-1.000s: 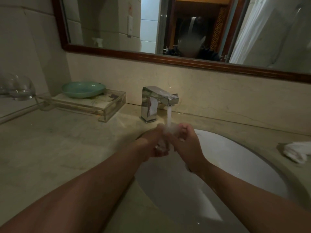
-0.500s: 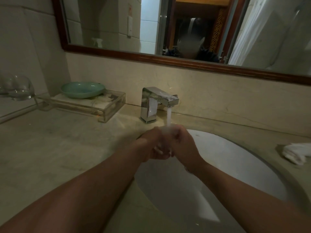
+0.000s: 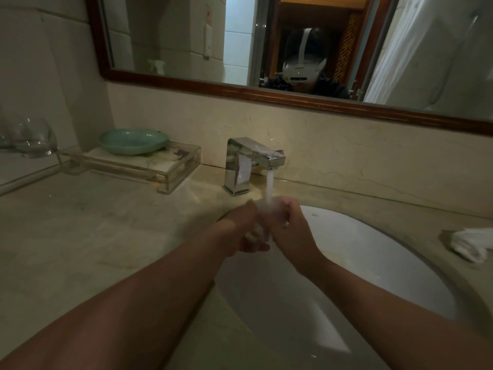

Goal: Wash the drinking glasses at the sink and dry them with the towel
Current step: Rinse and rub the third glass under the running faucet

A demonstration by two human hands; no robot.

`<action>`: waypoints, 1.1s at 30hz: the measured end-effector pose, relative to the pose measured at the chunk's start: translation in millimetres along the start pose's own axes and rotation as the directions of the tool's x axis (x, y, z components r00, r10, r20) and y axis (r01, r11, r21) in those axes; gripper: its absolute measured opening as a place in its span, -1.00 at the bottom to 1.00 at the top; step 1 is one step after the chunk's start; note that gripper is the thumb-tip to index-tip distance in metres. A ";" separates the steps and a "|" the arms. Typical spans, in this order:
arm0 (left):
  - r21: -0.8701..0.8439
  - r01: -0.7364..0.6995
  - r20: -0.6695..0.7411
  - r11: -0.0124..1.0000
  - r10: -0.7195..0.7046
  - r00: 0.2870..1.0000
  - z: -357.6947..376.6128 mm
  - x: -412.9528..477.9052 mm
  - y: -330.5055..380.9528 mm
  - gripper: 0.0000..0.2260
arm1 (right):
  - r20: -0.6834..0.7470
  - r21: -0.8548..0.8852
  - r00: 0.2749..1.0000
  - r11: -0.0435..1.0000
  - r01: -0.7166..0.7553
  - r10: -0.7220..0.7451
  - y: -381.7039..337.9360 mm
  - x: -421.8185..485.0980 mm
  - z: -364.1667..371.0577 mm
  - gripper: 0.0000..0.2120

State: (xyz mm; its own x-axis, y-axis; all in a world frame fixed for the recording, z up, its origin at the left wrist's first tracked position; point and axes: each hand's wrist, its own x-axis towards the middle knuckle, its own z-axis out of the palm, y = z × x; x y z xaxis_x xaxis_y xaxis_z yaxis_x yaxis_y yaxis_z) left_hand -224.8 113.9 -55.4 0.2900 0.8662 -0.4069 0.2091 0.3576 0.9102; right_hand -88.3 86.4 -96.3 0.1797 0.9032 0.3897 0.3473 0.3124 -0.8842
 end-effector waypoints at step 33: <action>-0.172 0.134 0.065 0.976 -0.124 0.990 4.6 -4.3 0.8 -0.56 | -0.112 -0.111 0.994 0.994 -0.007 -0.006 4.3 3.5 -2.3 -0.71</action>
State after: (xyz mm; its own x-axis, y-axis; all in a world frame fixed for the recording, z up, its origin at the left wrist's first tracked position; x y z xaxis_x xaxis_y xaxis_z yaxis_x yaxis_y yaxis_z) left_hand -221.5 108.8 -53.2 0.3217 0.7905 -0.5211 0.0822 0.5250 0.8471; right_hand -84.0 90.3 -98.2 0.2798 0.8626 0.4213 0.4462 0.2717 -0.8527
